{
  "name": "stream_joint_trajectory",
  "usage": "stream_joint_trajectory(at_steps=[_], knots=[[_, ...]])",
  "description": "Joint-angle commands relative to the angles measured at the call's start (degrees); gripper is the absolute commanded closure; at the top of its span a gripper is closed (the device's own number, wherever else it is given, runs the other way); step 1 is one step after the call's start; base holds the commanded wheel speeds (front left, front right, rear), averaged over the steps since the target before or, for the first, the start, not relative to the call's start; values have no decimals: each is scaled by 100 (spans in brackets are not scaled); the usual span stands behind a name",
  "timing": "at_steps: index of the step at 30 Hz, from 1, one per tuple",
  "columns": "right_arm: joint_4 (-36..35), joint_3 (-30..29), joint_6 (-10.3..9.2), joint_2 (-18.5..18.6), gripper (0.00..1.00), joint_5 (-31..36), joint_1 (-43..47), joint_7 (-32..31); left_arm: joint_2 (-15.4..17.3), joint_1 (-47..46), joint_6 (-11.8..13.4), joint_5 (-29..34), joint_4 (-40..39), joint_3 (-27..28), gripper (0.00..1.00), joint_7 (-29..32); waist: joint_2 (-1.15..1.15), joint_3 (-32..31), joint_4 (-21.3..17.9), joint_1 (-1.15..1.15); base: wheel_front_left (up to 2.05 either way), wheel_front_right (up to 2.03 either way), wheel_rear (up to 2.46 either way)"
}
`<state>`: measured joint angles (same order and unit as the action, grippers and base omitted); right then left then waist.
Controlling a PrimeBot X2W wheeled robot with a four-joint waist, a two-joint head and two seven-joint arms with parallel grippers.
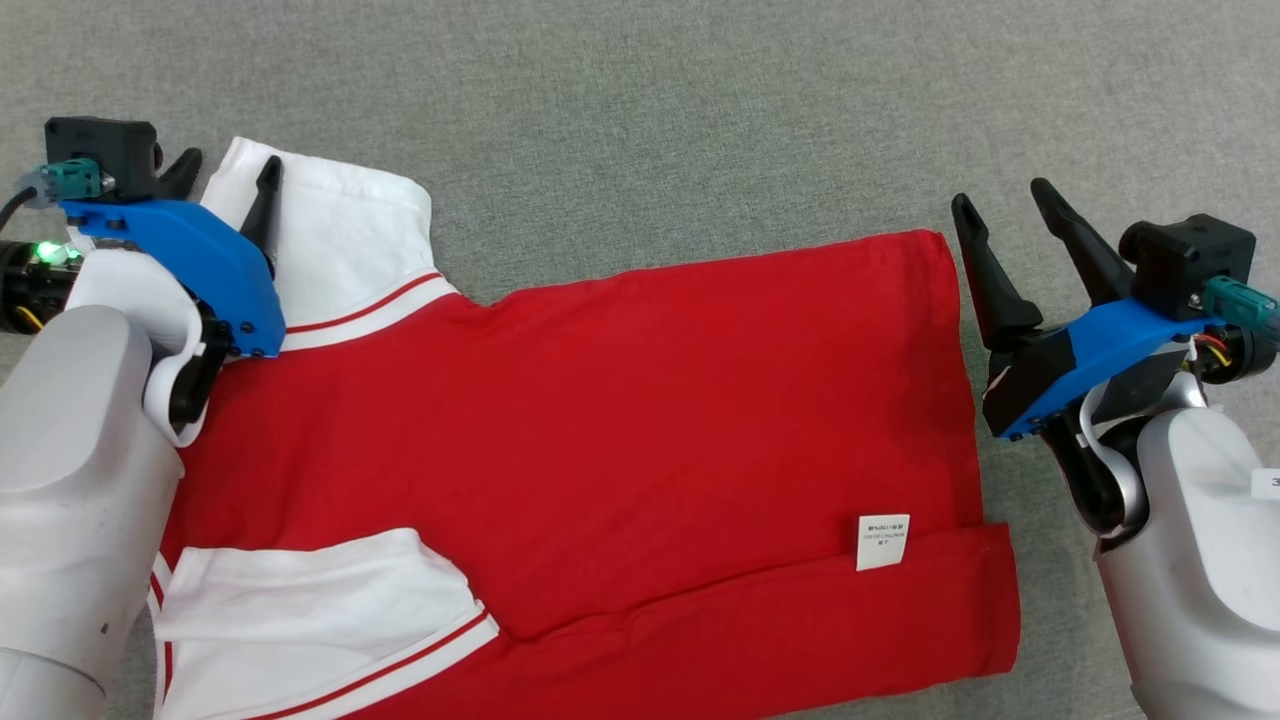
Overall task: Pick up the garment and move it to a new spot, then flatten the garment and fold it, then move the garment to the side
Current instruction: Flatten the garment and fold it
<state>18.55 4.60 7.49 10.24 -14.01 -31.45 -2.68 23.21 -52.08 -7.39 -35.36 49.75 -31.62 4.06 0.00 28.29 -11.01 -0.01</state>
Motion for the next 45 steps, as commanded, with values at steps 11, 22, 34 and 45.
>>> stream_joint_trajectory(at_steps=[11, 22, 34, 45], knots=[[199, 62, 1, 101, 0, -98, -77, -260, -57, 98, -12, -413, -10, -477, 100, 2, 0, -139, 137, 1, 0, 0, 0], [592, 47, 2, 198, 0, -466, -65, -840, -85, 14, -11, -493, -268, -747, 100, -610, 0, -317, 337, 1, 0, 0, 0], [1273, 103, 1, 148, 58, -590, -404, -1301, -145, -163, -12, -589, -568, -1028, 100, -885, 0, -247, 613, 1, 0, 0, 0], [1493, 72, 2, 158, 100, -454, -430, -884, -182, 37, -12, -751, -649, -1022, 100, -1328, 0, -560, 710, 1, 0, 0, 0]])
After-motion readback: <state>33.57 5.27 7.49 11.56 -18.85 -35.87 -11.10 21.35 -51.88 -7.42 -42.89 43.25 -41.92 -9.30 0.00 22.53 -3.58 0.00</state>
